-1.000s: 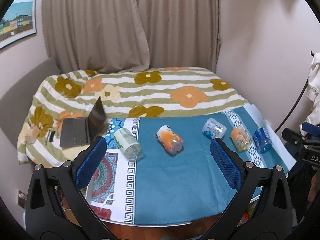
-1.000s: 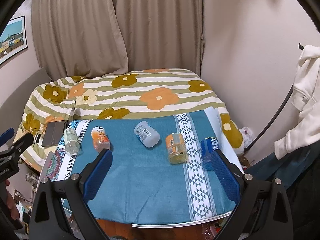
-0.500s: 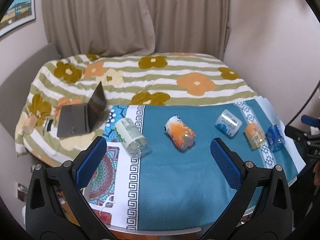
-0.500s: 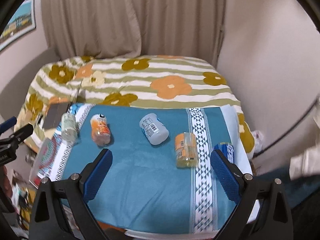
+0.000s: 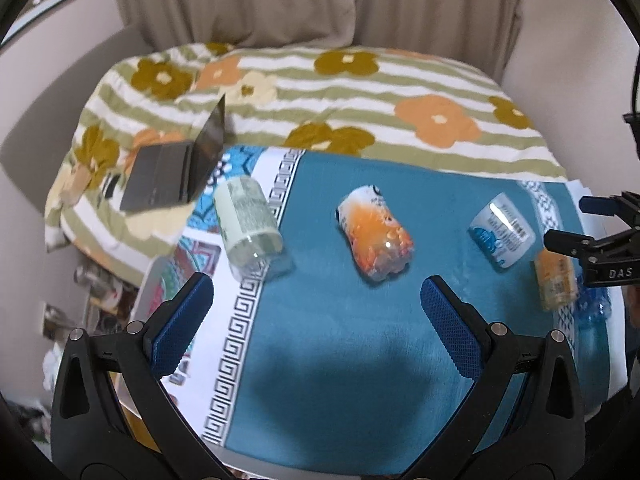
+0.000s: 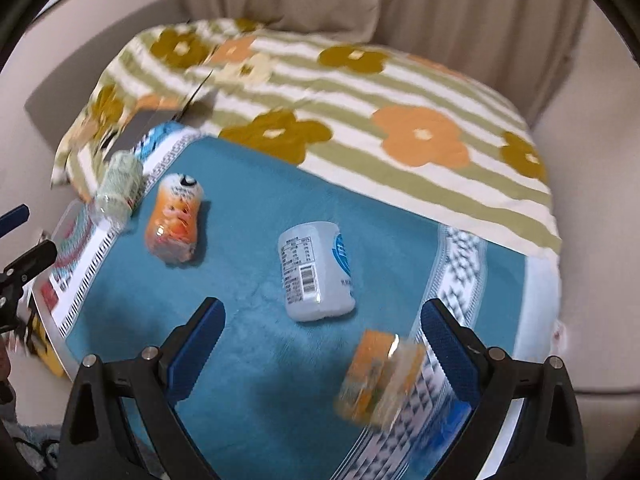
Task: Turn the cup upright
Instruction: 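Reach the right gripper to the white cup lying on its side and grasp it, then lift the white cup with the right gripper and carry it toward the left gripper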
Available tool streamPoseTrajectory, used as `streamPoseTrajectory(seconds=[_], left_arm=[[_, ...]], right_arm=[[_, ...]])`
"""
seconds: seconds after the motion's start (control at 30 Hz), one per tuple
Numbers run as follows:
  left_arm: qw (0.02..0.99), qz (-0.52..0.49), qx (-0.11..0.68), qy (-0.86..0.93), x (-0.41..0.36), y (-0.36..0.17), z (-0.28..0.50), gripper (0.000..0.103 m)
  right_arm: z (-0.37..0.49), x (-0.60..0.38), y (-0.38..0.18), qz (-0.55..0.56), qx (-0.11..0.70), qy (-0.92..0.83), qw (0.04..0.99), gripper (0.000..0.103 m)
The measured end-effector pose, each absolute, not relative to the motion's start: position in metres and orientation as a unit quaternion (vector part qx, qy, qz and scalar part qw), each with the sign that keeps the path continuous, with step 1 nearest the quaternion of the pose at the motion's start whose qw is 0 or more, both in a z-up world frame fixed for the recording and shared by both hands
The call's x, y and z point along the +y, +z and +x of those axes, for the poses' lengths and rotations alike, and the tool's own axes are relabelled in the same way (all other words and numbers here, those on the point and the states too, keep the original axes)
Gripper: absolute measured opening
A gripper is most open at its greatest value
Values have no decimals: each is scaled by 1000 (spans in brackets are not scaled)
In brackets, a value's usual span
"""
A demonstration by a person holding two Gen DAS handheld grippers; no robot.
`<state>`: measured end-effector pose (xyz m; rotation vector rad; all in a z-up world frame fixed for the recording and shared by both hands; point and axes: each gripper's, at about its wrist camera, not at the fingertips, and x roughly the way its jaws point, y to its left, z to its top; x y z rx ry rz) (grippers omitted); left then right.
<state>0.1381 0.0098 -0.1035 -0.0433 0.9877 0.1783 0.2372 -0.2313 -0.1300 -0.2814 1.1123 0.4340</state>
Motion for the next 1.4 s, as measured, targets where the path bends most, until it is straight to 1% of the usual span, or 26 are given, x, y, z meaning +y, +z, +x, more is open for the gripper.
streamPoseTrajectory(seconds=[0.27,0.3,0.33,0.4,0.5,0.67,0.73,0.93,1.1,1.4], left_arm=[[851,-50,509,121,8,-139,148,103],[849,-51,511,124,9,-143,149,103],[846,-53,515,129,10,-147,150,103],[842,-56,519,133,10,-152,152,103],[841,-57,521,138,10,-156,155,103],[839,-63,523,137,9,-160,157,103],[839,-63,523,135,8,-160,158,103],[843,-60,520,125,6,-157,158,103],[851,-52,512,105,10,-146,154,103],[866,-18,498,49,22,-126,139,103]], right_arm=[[277,-220,-178,-162,569,253,766,97],[280,-218,-182,-166,572,258,761,95],[282,-217,-187,-170,575,262,756,90],[285,-215,-194,-175,585,272,744,84],[290,-212,-204,-182,592,279,734,80],[294,-209,-213,-185,601,289,721,68],[294,-207,-215,-187,604,294,716,59],[293,-207,-213,-184,600,290,722,57],[287,-209,-198,-167,594,276,737,57],[247,-205,-172,-117,597,231,759,57]])
